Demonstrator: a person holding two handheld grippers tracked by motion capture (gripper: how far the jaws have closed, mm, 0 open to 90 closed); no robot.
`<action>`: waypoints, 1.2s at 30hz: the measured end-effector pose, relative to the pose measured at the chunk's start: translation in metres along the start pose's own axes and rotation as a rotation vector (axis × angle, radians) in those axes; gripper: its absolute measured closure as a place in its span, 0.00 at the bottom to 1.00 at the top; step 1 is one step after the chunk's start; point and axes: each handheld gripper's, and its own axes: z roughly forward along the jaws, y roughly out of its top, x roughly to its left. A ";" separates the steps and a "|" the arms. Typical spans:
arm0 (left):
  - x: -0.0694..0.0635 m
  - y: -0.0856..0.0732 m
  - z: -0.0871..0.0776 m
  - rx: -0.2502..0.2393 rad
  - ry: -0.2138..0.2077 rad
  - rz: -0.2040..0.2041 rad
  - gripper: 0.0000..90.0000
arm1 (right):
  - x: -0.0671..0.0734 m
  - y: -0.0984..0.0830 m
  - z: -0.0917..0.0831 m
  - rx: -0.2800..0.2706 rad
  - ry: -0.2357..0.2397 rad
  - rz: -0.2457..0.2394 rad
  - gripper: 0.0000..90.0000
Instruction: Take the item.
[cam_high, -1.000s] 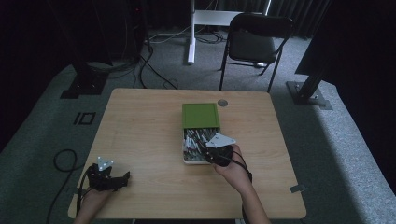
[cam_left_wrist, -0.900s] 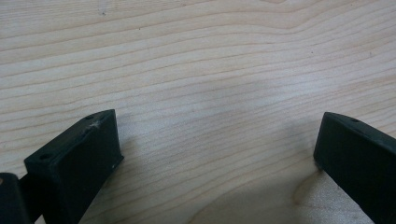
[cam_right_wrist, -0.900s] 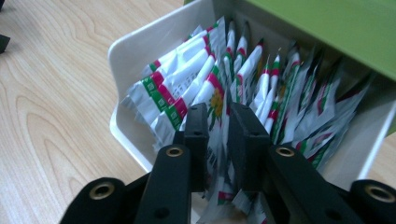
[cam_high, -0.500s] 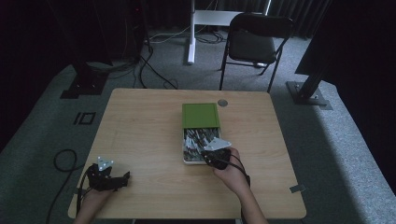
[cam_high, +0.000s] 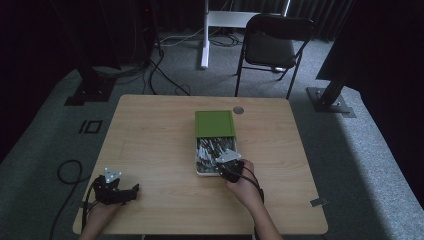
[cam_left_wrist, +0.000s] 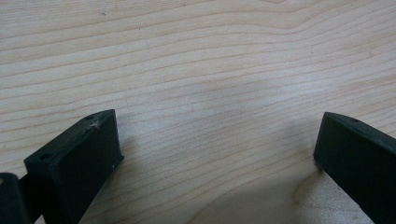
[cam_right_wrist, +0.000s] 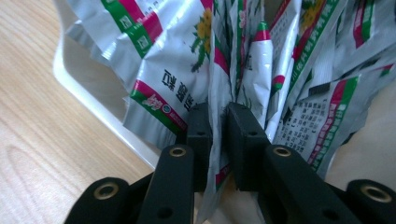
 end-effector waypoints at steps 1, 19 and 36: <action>0.000 0.000 0.000 0.001 0.000 0.001 0.01 | 0.000 -0.001 0.001 0.000 -0.007 -0.001 0.90; 0.000 0.000 0.000 0.001 0.000 0.001 0.01 | -0.003 0.004 -0.019 -0.043 0.020 0.066 0.96; 0.000 0.000 0.000 -0.003 0.000 -0.002 0.01 | -0.018 0.023 -0.069 -0.227 0.042 0.125 0.96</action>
